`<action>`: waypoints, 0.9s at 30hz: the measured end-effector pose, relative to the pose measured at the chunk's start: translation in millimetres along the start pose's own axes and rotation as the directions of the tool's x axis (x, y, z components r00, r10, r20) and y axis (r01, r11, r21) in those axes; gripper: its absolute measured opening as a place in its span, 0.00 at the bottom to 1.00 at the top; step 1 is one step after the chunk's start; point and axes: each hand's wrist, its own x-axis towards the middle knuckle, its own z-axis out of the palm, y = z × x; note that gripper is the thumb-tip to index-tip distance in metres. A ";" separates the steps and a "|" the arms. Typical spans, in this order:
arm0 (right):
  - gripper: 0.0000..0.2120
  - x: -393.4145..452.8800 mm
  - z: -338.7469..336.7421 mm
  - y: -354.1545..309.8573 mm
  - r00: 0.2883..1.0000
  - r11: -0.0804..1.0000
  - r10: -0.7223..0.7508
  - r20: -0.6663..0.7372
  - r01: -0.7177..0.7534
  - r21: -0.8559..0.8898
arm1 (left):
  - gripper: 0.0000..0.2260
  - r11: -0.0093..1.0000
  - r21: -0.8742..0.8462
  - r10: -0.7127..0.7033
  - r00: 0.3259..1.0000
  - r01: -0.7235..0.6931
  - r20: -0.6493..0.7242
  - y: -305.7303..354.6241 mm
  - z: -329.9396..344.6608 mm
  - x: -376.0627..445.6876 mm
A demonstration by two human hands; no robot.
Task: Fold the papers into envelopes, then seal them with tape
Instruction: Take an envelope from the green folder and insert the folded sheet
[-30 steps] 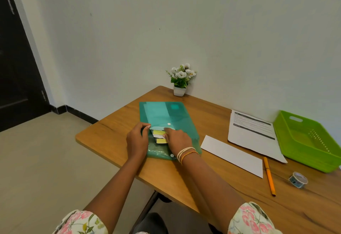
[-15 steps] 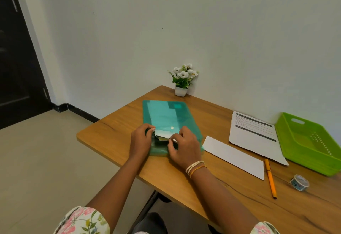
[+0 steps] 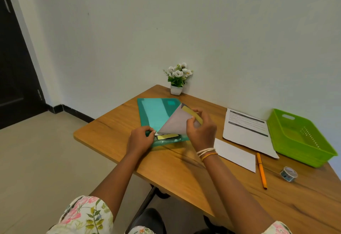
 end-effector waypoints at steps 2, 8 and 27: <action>0.12 15.5 -8.7 -2.5 0.997 1.000 -0.010 -0.072 0.010 0.001 | 0.14 1.000 -0.004 -0.011 1.000 0.011 0.016 -2.0 -0.7 -1.3; 0.10 50.5 -34.8 -8.3 0.966 0.999 0.029 -0.258 -0.018 0.044 | 0.17 0.998 0.058 0.029 0.999 -0.030 0.026 -1.1 0.0 -1.6; 0.19 -18.5 -4.3 21.0 0.945 0.964 -0.186 0.269 0.229 -0.137 | 0.12 0.918 0.394 0.070 0.996 -0.044 -0.052 1.3 4.2 -0.7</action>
